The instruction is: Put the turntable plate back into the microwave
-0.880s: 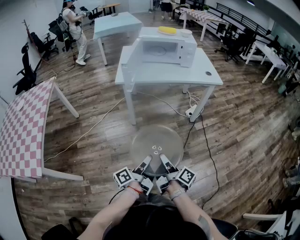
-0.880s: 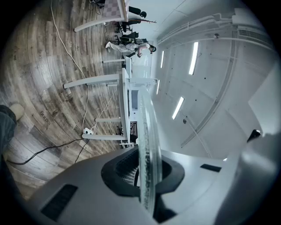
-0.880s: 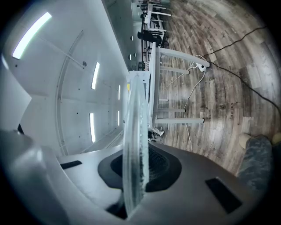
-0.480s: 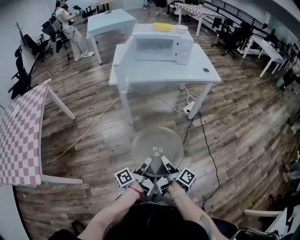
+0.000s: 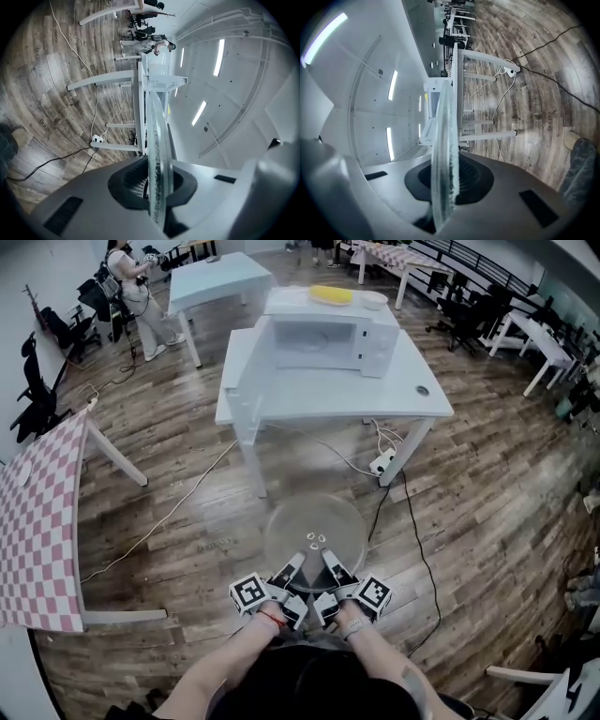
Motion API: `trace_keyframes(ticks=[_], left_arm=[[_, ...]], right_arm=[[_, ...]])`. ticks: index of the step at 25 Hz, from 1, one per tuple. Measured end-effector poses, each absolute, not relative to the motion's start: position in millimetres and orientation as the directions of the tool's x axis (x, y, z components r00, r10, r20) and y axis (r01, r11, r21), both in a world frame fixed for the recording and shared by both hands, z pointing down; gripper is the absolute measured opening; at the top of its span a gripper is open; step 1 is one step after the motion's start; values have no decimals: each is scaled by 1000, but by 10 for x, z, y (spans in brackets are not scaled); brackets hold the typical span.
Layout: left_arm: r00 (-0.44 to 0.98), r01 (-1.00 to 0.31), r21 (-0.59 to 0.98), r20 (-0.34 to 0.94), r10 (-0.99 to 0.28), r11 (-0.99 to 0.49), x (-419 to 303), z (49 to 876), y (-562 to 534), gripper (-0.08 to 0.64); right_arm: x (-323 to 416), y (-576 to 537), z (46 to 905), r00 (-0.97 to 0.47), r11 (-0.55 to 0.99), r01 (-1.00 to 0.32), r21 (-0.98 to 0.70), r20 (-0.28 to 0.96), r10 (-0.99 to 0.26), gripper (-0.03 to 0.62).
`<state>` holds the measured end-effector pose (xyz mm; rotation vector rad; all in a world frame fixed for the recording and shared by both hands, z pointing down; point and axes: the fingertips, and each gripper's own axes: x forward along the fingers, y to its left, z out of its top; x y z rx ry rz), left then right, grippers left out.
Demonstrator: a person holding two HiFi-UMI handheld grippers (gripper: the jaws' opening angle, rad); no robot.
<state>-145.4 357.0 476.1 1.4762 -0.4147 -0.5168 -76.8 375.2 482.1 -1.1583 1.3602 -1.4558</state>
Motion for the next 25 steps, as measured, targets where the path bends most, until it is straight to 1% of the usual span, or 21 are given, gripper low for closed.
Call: trace_keyframes(ticks=[7,11,15,17,25], left_arm=[[841,90,995,-58,-537,34,-1280,4774,3040,29],[853,105,994,-69,-517,41,-1165,4752,2762,29],[862,93,995,-67,-503,27,-1127,4769,2537,29],[859,109,994,-80,-505,29,-1112,4750,2449,29],[838,121,990,-65,-541,68,-1165,4858,2329,29]], right_arm=[[-600,3253,4867,-211,-102,-18,-995,103,-972,41],[-500,2983,4838,-189,-97,-35,-995,101,-977,41],[-446,2764,4816,-174,-81,-46,-996,88,-981,41],[-442,2676,4817,-175,-79,-48,-996,87,-981,41],[-479,2527,4894,-213,-117,-75,-990,131,-968,41]])
